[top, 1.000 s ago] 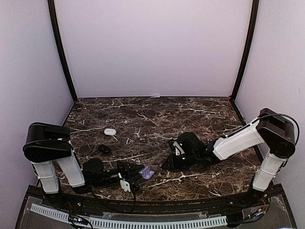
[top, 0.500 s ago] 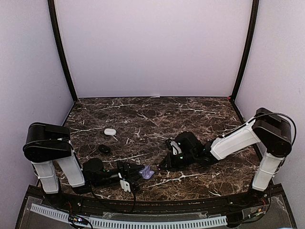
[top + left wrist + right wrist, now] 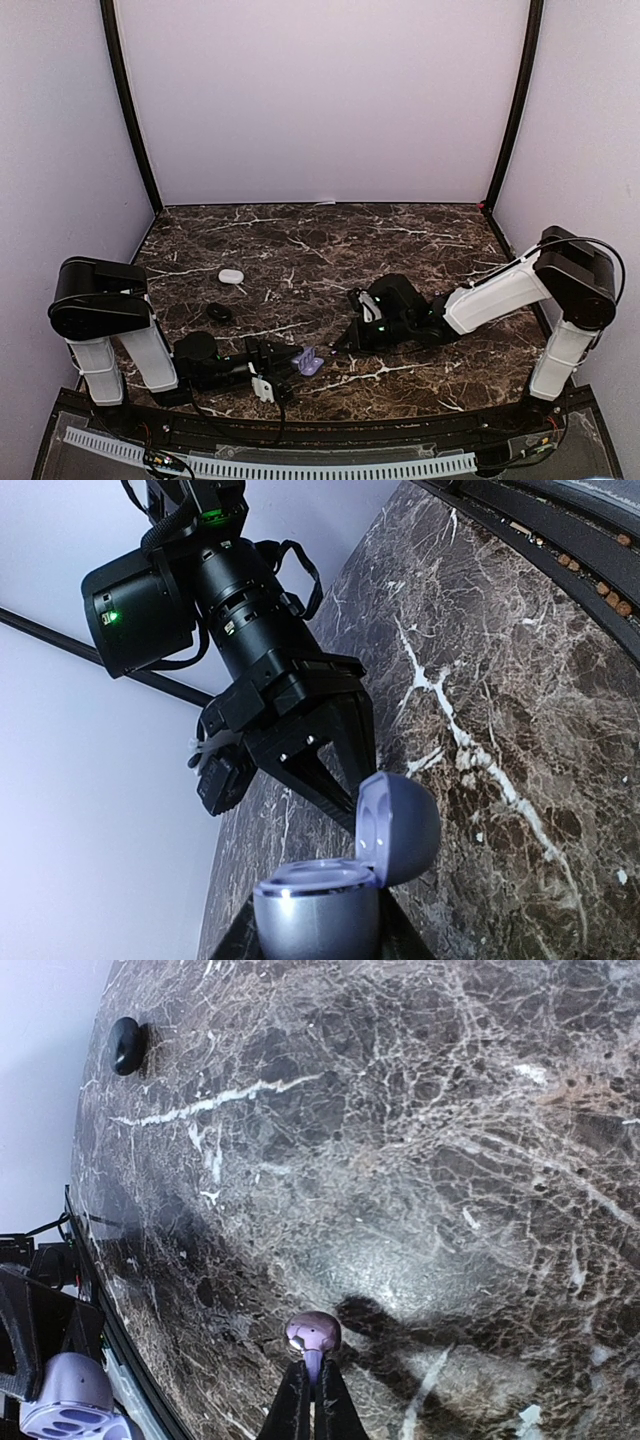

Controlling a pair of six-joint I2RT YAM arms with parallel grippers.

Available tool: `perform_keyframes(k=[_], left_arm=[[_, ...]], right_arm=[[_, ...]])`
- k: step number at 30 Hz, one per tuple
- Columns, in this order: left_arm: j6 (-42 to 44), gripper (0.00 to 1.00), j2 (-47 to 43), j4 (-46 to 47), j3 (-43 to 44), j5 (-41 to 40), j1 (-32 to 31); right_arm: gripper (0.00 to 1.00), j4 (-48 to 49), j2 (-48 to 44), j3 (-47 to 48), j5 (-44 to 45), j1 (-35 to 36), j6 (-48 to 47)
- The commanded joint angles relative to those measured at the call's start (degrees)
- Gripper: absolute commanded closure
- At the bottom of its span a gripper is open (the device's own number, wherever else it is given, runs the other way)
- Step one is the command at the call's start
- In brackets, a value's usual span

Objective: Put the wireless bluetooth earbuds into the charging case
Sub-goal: Pick up the left earbud from the center of the board, then insert the left earbud into the left side groove of the charging case.

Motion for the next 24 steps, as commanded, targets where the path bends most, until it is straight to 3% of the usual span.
perform_keyframes(k=[1, 9, 15, 24], left_arm=[[0.77, 0.98, -1.24, 12.06, -0.51, -0.38, 0.32], [3.11, 0.98, -0.23, 12.07, -0.08, -1.66, 0.19], [6.68, 0.98, 1.16, 12.06, 0.69, -3.39, -0.56], [9.6, 0.98, 1.18, 12.06, 2.64, -6.4, -1.17]], right_arm=[[0.99, 0.33, -2.96, -0.4, 1.08, -0.18, -0.3], [1.0, -1.33, -11.75, -2.06, -0.63, 0.73, 3.82], [1.0, 1.03, -18.79, -6.04, -2.64, 1.82, 13.68], [1.0, 0.87, -16.05, -3.33, -1.43, 5.26, 26.36]])
